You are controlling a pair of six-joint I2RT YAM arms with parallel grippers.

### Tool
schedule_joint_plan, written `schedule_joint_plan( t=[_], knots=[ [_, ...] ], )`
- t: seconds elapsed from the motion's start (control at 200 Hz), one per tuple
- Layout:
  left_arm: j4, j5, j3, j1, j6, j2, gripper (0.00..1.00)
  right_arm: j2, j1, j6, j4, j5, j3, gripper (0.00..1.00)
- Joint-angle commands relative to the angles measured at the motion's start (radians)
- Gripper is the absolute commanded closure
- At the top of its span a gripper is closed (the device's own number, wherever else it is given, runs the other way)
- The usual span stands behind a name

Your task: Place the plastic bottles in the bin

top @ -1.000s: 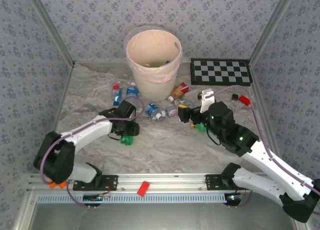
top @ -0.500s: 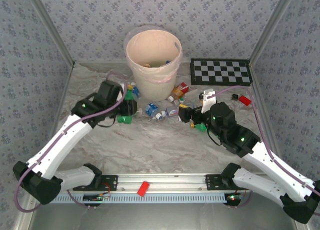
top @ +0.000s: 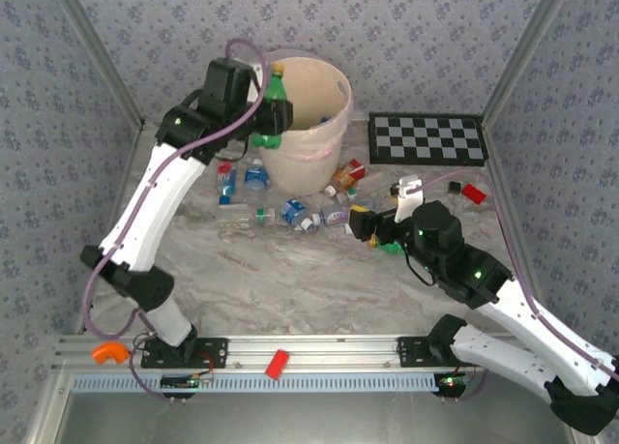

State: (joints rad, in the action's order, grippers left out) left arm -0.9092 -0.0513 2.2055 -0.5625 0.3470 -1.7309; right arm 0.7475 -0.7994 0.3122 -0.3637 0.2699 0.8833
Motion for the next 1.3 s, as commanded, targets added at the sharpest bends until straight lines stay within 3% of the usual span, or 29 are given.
schedule_joint_plan(
  t=[0.0, 0.225, 0.505, 0.985, 1.04, 1.124, 1.294],
  knots=[
    [-0.012, -0.042, 0.195, 0.017, -0.050, -0.113, 0.43, -0.017, -0.011, 0.026, -0.031, 0.026, 0.040, 0.00],
    [0.003, -0.021, 0.583, 0.060, -0.066, -0.394, 0.42, -0.022, -0.036, 0.037, -0.071, 0.051, 0.066, 0.00],
    [0.211, 0.008, 0.554, 0.113, -0.021, -0.473, 0.41, -0.023, -0.071, 0.039, -0.126, 0.096, 0.097, 0.00],
    [0.224, 0.037, 0.562, 0.124, 0.008, -0.526, 0.41, -0.020, -0.083, 0.034, -0.141, 0.118, 0.105, 0.00],
    [0.223, 0.043, 0.563, 0.124, 0.011, -0.524, 0.34, -0.019, -0.086, 0.034, -0.141, 0.118, 0.105, 0.00],
    [0.215, 0.049, 0.565, 0.122, 0.021, -0.517, 0.01, -0.019, -0.086, 0.034, -0.142, 0.118, 0.103, 0.01],
    [0.210, 0.067, 0.565, 0.122, 0.034, -0.497, 0.00, -0.022, -0.088, 0.039, -0.141, 0.118, 0.103, 0.00]
  ],
)
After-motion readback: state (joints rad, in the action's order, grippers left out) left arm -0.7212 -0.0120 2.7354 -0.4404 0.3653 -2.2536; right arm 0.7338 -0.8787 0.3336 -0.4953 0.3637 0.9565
